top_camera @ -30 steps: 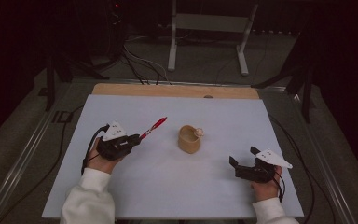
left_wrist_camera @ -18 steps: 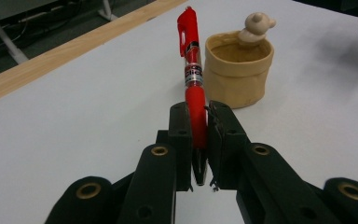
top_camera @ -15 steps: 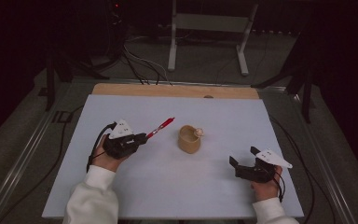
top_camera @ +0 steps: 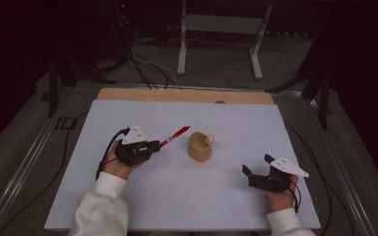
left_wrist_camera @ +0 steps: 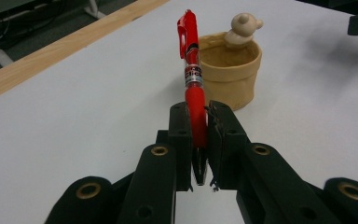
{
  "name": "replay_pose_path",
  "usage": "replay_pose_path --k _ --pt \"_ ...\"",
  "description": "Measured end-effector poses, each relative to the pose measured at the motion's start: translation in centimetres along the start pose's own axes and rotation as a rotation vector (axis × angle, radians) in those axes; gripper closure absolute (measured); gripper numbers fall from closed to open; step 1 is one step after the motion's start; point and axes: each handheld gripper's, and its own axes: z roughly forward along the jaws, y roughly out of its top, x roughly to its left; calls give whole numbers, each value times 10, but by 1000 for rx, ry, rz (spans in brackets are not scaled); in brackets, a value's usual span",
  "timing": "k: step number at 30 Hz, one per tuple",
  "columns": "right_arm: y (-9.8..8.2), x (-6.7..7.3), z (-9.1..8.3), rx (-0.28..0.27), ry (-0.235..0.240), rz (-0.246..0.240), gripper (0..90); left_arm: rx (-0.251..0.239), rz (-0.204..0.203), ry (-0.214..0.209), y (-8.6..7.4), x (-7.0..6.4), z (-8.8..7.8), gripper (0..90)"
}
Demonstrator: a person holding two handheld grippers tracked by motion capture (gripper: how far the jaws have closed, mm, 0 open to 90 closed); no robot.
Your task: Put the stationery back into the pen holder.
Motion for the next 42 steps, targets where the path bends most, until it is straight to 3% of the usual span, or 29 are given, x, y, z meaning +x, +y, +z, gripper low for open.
replay_pose_path --k 20,42 --pt "0 -1 1 2 -2 -1 21 14 21 -35 13 -6 15 811" --pt "-1 -2 1 3 -4 -1 21 -12 3 -59 25 -5 25 808"
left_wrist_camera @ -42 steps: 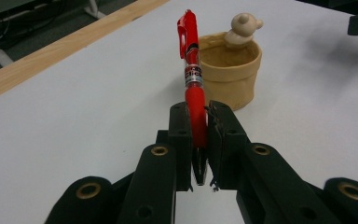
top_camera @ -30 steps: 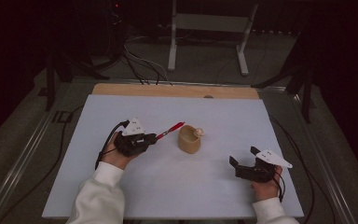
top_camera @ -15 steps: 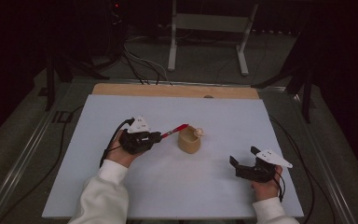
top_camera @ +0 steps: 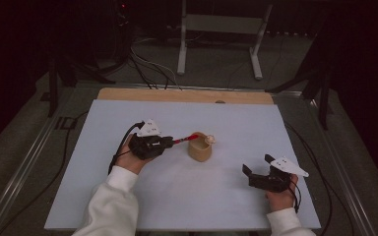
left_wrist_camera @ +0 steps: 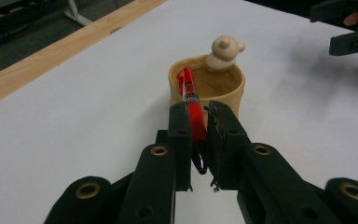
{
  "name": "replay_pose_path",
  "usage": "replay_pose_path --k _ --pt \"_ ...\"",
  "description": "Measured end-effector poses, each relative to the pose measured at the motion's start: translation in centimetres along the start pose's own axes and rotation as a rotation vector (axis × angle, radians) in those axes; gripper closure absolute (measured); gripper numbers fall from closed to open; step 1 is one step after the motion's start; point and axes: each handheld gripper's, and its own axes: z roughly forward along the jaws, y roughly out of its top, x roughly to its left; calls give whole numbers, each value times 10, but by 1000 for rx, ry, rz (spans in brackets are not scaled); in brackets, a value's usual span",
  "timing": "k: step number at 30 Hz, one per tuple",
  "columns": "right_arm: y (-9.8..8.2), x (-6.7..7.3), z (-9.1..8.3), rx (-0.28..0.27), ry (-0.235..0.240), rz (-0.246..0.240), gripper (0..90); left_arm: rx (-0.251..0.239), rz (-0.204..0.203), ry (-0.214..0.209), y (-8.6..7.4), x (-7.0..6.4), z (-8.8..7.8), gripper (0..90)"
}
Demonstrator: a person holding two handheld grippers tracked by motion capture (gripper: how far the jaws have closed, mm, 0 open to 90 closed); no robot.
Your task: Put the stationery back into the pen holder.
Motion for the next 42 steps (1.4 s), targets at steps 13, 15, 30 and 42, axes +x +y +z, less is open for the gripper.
replay_pose_path --k 13,15,30,42 --pt "0 0 0 1 0 -1 21 -20 -11 -7 6 2 5 807" --pt "0 0 0 1 0 -1 21 -21 -11 -9 7 2 6 806" --pt "0 0 0 6 2 5 21 -30 -18 -9 14 2 15 806" --pt "-1 -1 0 9 2 7 21 -36 -25 -16 15 1 23 800"
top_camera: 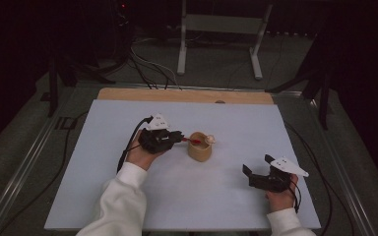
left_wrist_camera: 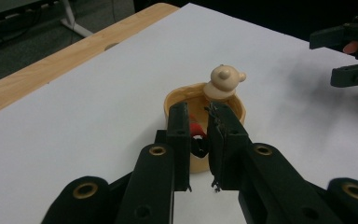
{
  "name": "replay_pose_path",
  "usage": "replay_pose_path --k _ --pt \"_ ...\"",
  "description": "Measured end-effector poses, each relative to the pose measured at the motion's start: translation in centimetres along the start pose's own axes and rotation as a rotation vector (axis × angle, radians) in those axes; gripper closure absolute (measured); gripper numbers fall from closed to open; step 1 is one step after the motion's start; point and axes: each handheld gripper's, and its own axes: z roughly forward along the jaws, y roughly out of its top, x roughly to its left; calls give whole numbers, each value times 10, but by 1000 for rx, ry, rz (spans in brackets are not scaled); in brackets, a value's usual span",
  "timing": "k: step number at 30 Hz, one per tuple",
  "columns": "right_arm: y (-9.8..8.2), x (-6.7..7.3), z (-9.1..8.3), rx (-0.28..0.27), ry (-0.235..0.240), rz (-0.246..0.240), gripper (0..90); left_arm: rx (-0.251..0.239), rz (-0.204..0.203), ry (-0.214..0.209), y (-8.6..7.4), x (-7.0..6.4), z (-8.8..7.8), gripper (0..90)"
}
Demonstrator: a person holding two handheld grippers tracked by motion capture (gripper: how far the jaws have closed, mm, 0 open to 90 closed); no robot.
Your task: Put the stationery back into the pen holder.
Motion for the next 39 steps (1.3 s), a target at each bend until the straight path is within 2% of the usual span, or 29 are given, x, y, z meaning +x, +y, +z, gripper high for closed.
replay_pose_path --k 14,17,20,21,23,27,32,39 --pt "0 0 0 1 0 -1 21 -1 -10 5 1 -1 7 800" --pt "0 0 0 1 1 -2 21 -3 -12 -5 1 -1 10 794" --pt "0 0 0 2 0 -2 21 -18 -25 1 1 -1 10 597" --pt "0 0 0 1 1 -2 21 -34 -42 5 1 0 10 597" --pt "0 -1 0 1 0 1 21 -42 -60 23 1 2 9 452" --pt "0 -1 0 2 0 1 21 -60 -79 68 1 3 6 285" --pt "0 -1 0 2 0 2 21 -78 -102 123 1 6 3 153" --pt "0 -1 -1 -1 -1 3 21 -114 -117 191 -5 10 -12 36"
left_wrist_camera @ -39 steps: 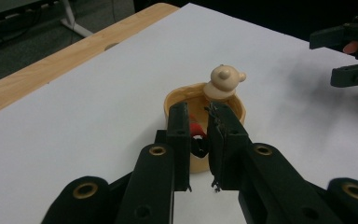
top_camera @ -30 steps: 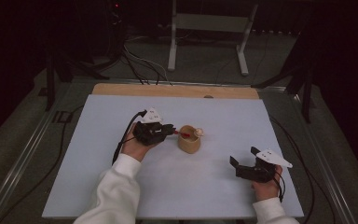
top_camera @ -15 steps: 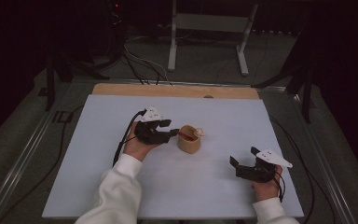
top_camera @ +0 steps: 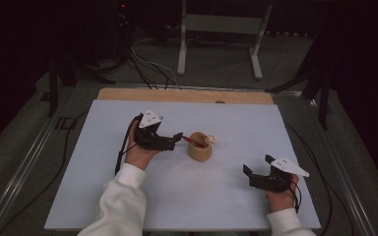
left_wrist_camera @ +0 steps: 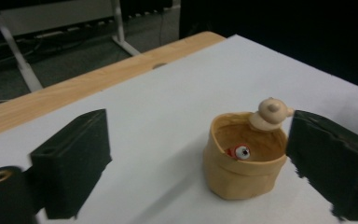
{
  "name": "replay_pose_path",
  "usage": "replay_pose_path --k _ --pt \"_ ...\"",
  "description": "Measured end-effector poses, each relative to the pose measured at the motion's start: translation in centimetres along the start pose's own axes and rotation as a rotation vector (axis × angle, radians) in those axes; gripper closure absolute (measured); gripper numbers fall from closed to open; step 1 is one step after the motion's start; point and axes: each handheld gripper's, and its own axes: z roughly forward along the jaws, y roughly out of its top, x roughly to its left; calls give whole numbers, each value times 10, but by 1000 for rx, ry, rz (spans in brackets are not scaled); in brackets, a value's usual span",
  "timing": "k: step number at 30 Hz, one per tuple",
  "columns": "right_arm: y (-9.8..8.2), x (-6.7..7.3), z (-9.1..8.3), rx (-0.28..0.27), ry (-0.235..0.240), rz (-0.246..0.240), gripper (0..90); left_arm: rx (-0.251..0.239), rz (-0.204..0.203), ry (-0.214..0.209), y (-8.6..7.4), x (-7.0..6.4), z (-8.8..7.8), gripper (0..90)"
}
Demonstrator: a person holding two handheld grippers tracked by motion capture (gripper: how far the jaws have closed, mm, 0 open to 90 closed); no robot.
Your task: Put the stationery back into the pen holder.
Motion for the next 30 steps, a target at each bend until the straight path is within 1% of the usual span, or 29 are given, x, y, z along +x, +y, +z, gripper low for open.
replay_pose_path --k 2,4,6,8,10,11,13,16,18,19,23,30 --pt "0 0 0 -1 0 -2 21 -12 3 16 -1 3 -5 17" --pt "0 0 0 -1 0 -1 21 -25 6 43 -1 6 -11 8" --pt "0 0 0 -1 0 -1 21 -31 4 50 -1 7 -13 6" --pt "0 0 0 -1 0 -3 21 -45 0 75 -2 12 -20 2" --pt "0 1 0 -2 -1 -3 21 -52 -4 88 -3 15 -25 1" --pt "0 1 0 -2 -1 -2 21 -67 -12 102 -5 17 -29 1" --pt "0 1 -1 -3 -1 -1 21 -68 -14 104 -7 18 -31 1" --pt "0 1 -1 -4 -1 -1 21 -67 -12 133 -12 22 -37 1" --pt "0 1 -1 -5 0 -3 21 -72 -21 161 -17 28 -43 1" --pt "0 1 -1 -5 1 -2 21 -72 -21 161 -17 28 -43 1" --pt "0 1 -1 -8 2 -4 21 -81 -38 188 -26 35 -52 2" --pt "0 3 -2 -15 9 -1 21 -71 -39 234 -43 42 -65 1"
